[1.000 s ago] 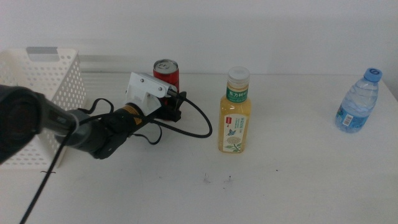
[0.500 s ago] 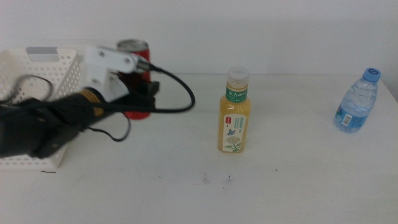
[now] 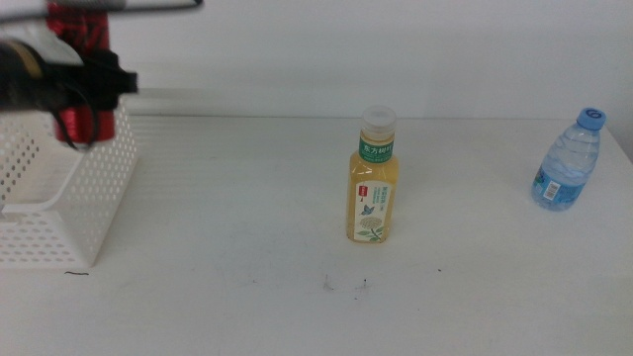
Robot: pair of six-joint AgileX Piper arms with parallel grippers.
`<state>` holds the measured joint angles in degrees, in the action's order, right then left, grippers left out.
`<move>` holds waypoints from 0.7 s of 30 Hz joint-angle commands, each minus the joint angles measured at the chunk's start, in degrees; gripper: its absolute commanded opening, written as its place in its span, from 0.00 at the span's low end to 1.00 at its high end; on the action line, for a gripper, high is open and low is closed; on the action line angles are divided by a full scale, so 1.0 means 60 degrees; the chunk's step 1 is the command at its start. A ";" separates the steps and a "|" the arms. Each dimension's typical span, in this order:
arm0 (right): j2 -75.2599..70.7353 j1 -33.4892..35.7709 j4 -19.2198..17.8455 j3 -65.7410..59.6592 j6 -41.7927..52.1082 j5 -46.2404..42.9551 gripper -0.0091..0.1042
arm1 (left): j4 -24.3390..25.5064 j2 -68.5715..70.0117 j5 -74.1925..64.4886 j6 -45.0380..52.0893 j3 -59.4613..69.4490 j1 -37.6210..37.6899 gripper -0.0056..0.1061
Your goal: Use arms to grab the bottles and put them into the dustbin to the left of the table.
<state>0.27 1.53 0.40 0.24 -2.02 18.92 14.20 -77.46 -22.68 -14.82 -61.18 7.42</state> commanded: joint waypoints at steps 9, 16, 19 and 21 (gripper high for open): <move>-0.0045 -0.0068 -0.0067 -0.0040 0.0055 -0.0149 0.90 | -0.5103 -0.1249 -0.4249 0.5738 -0.3533 -0.2645 0.33; -0.0045 -0.0068 -0.0067 -0.0040 0.0055 -0.0149 0.90 | -0.4815 -0.2930 -0.5974 0.6259 -0.5332 -0.3666 0.33; -0.0045 -0.0068 -0.0067 -0.0040 0.0055 -0.0149 0.90 | -0.4709 -0.3714 -0.6297 0.6259 -0.5836 -0.3873 0.33; -0.0045 -0.0068 -0.0067 -0.0040 0.0055 -0.0149 0.90 | -0.4665 -0.4114 -0.6360 0.6322 -0.5974 -0.3988 0.33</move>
<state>0.27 1.53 0.40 0.24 -2.02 18.92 -13.71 -100.79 -61.11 22.69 -95.45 -15.93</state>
